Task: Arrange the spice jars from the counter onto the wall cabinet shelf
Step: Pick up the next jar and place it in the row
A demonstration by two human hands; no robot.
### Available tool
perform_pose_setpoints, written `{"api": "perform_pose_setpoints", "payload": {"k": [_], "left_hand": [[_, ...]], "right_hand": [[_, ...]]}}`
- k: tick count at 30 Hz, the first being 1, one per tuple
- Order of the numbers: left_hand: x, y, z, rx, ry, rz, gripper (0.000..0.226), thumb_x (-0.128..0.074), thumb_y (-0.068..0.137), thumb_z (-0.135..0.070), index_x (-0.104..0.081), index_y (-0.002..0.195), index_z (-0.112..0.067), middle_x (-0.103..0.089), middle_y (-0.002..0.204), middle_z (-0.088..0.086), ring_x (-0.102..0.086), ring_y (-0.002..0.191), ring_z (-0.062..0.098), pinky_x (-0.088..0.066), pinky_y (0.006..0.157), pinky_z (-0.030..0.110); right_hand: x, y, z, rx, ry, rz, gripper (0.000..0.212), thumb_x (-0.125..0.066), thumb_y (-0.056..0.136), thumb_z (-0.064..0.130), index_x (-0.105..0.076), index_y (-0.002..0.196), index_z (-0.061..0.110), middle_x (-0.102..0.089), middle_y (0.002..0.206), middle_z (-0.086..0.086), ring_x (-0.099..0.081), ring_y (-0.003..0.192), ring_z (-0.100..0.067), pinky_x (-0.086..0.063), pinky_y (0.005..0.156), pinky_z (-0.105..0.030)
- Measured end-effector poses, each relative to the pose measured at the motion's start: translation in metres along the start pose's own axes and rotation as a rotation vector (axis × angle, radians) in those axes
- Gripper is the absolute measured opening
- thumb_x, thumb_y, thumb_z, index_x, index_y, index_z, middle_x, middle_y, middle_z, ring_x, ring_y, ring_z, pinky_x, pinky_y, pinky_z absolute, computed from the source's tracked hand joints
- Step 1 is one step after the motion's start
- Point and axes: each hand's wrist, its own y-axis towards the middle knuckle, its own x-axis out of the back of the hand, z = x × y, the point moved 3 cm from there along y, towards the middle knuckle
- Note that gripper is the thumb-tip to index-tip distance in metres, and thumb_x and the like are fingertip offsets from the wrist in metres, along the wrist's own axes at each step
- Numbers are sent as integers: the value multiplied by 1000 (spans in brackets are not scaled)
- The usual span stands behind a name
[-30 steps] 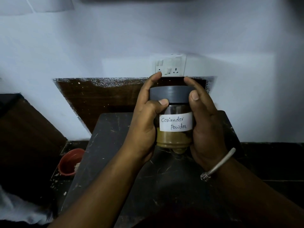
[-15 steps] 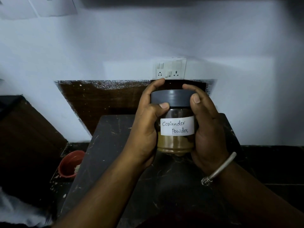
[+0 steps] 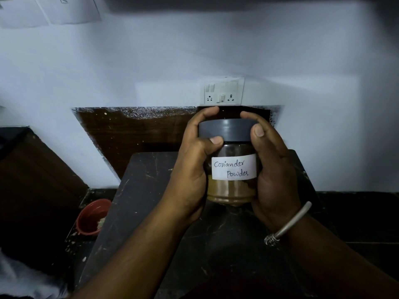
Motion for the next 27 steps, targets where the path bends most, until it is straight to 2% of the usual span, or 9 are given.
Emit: {"api": "perform_pose_setpoints", "payload": {"k": [8,15,17,19,21,24,25,27], "left_hand": [[1,2,0,12,-14,7,45,-52,85,-16,-59,128,-29,-63,121,13,-67,95,25,-58,72,36],[-2,8,-5,0,1,2,45,-52,84,-15,-59,127,-28,-65,119,12,-67,95,26,-58,72,36],[-3,15,-11,-32,8,11,45,-55,82,-15,-61,125,-27,-67,118,10,-68,97,26,-59,73,36],[-2,25,-23,-74,3,25,47,-61,78,-16,-64,123,-27,-67,123,15,-68,100,30,-60,76,38],[-3,36,-34,-108,35,43,49,-61,78,-16,-66,124,-30,-65,128,22,-69,100,34,-58,77,43],[-5,61,-64,-236,158,85,57,-61,73,-25,-63,129,-35,-66,124,20,-70,100,36,-60,77,42],[-8,72,-77,-289,203,101,59,-60,73,-27,-62,132,-35,-65,124,21,-69,101,38,-59,77,42],[-15,95,-104,-382,297,133,60,-59,75,-29,-59,135,-38,-66,125,18,-69,104,40,-60,78,41]], "right_hand": [[-1,0,2,-19,4,2,39,-56,95,39,-64,128,19,-70,125,-12,-72,110,-28,-59,80,-32],[-4,3,9,-33,-67,1,41,-52,98,32,-60,133,12,-70,126,-14,-70,113,-32,-61,86,-40],[-7,10,18,-38,-95,40,44,-54,97,33,-60,135,12,-71,125,-11,-72,112,-29,-61,85,-36],[-10,19,35,1,-166,105,48,-66,90,37,-61,134,17,-73,123,-3,-73,110,-19,-60,81,-26],[-13,29,49,0,-297,161,65,-76,73,43,-61,135,28,-74,120,8,-74,105,-9,-59,75,-19],[-22,53,77,53,-448,227,89,-93,58,49,-56,139,42,-72,116,17,-74,99,-3,-60,68,-17],[-29,64,90,97,-487,250,94,-96,57,51,-53,140,47,-72,116,17,-74,100,-3,-60,69,-17],[-45,85,119,226,-610,296,90,-88,58,54,-49,139,56,-69,119,18,-71,105,-1,-60,75,-18]]}}
